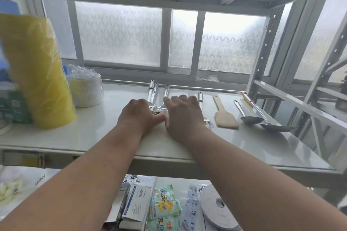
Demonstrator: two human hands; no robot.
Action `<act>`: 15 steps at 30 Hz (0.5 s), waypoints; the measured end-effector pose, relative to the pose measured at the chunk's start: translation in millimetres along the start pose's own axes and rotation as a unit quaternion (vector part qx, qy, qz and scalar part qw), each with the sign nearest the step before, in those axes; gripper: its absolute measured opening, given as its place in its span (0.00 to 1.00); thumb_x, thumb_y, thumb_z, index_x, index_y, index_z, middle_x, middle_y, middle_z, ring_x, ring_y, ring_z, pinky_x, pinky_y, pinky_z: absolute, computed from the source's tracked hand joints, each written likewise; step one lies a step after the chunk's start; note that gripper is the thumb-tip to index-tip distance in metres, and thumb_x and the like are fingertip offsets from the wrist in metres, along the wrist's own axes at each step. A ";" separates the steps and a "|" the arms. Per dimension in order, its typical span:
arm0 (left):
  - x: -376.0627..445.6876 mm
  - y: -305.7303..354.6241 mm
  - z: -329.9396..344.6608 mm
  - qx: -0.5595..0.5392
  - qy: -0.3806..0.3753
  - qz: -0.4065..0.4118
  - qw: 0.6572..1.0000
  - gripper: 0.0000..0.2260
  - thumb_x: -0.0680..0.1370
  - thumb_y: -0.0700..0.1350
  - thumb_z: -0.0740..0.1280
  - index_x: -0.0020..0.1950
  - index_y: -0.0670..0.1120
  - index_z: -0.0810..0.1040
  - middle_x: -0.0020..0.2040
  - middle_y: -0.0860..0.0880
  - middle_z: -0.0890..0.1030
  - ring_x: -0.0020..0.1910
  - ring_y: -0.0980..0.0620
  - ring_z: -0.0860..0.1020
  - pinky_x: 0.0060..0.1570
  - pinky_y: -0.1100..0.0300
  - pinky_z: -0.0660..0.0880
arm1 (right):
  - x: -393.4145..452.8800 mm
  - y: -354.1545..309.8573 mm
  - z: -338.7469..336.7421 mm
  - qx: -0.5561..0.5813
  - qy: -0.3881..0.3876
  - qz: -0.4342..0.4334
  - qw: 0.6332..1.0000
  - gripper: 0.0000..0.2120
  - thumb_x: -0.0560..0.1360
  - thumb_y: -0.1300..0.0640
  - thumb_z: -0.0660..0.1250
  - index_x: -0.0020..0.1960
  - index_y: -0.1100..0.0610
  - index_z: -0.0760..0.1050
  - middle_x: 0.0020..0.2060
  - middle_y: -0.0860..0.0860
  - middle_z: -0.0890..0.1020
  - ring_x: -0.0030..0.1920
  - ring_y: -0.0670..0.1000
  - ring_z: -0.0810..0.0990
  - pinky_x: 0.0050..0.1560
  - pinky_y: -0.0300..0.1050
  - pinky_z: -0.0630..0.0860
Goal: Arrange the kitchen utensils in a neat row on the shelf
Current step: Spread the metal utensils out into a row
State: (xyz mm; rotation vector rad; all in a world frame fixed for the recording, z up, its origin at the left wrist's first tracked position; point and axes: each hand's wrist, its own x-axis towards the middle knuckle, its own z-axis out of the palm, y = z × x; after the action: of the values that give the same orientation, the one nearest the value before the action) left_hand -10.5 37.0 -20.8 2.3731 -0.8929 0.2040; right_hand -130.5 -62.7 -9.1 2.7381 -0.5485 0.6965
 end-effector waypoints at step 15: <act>-11.8 -5.2 -9.3 0.012 0.020 -0.020 1.000 0.15 0.72 0.60 0.74 0.48 0.50 0.83 0.40 0.48 0.75 0.45 0.44 0.74 0.46 0.58 0.70 | -23.2 1.7 -12.9 -0.048 -0.009 0.035 0.998 0.19 0.74 0.63 0.57 0.57 0.48 0.80 0.45 0.48 0.84 0.61 0.55 0.72 0.62 0.59 0.54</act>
State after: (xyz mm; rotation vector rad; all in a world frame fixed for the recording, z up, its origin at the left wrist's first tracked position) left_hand -15.6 52.0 -19.6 2.3977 -0.8284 0.2469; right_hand -155.3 -53.0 -9.6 2.6493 -0.6678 0.6443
